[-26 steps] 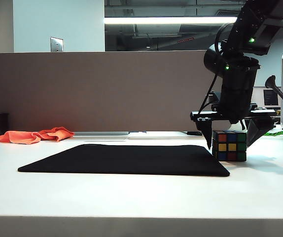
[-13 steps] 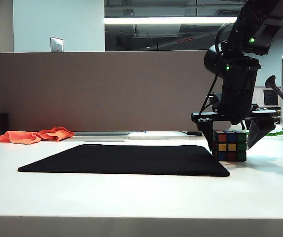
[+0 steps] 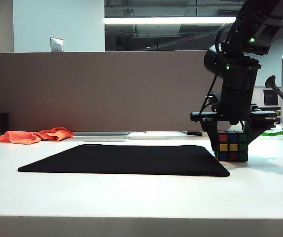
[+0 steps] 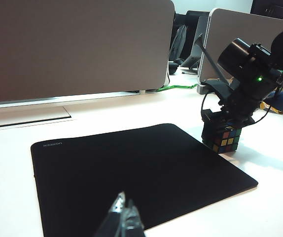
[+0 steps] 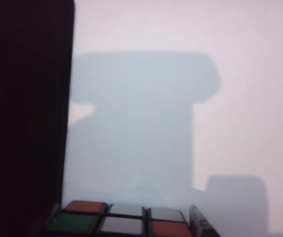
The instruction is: Pick up the cube on the right side of the mouse pad, then place it in the center of the mouse pad.
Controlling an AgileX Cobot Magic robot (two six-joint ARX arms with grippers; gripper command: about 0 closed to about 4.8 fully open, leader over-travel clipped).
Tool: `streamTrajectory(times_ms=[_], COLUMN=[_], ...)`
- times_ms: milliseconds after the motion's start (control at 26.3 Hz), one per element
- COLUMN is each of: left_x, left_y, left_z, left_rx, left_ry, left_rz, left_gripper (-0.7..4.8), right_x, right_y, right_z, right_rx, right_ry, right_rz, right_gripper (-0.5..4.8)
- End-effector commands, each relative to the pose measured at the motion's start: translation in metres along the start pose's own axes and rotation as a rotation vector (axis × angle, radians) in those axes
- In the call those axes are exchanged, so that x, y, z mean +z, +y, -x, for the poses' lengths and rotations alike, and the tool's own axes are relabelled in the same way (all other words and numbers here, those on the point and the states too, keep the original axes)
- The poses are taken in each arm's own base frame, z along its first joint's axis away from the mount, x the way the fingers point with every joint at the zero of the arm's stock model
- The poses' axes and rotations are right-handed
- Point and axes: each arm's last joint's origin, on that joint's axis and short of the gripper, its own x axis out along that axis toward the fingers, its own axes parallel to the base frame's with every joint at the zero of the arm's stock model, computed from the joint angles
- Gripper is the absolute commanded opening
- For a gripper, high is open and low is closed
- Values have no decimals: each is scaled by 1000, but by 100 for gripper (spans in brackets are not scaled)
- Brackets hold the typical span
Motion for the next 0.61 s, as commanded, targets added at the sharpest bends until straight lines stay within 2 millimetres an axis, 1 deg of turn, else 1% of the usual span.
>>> streamTrajectory(times_ms=[38,607], left_x=[3,3], left_y=[0,0], left_z=[0,0], left_rx=[-2,-2], left_ry=[-16,-16], left_rz=[-12,-12], left_gripper=[-6,-6], right_x=[1,4], right_y=[0,1], right_z=[2,4], right_rx=[2,9], right_ry=[-3,-26], right_rz=[-4,-7], right_gripper=[313,313])
